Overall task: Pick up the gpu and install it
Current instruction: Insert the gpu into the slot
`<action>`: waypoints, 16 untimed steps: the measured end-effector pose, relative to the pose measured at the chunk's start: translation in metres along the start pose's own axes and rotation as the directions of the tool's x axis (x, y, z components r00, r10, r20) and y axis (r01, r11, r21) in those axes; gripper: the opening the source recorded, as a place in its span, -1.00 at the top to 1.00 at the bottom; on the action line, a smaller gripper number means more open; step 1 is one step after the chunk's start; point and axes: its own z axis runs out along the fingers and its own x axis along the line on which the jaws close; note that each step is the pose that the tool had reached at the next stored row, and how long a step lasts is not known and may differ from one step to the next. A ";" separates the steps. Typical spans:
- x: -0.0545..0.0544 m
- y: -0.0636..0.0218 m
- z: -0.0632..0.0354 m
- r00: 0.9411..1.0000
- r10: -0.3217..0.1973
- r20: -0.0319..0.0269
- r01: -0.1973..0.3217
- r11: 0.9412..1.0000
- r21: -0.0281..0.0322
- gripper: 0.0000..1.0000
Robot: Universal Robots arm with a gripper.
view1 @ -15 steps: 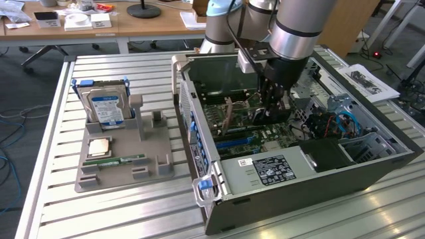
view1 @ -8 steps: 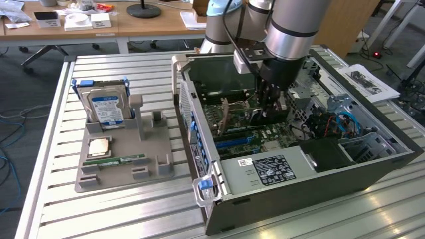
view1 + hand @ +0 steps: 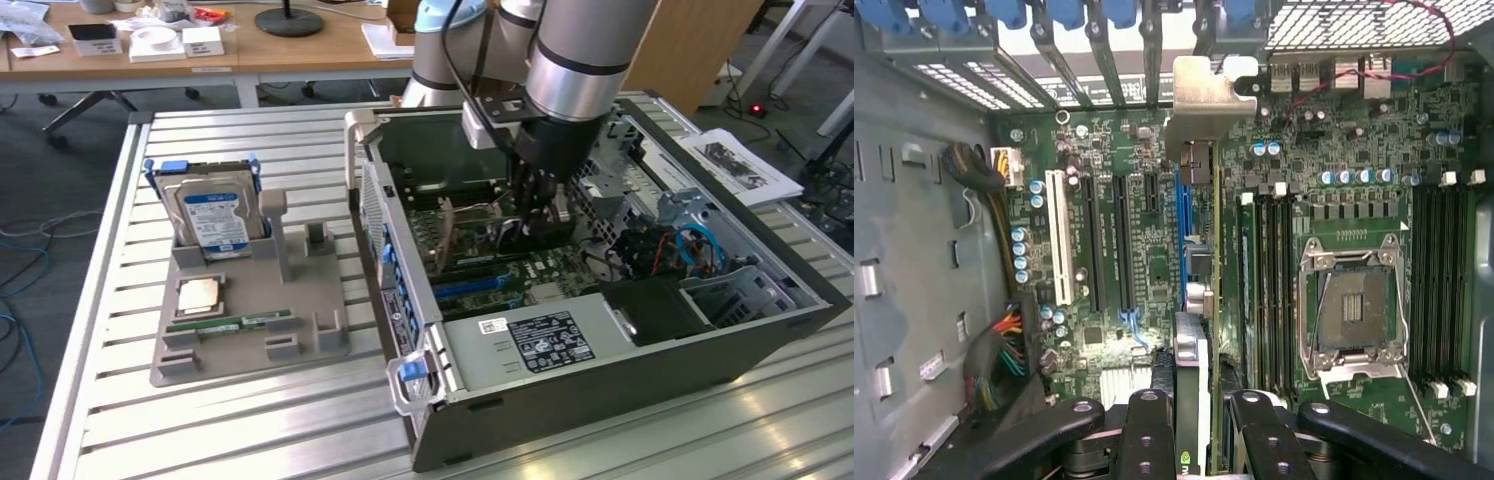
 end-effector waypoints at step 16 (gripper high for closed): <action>0.001 0.0044 0.0081 1.000 0.000 0.000 0.000 1.000 0.001 0.47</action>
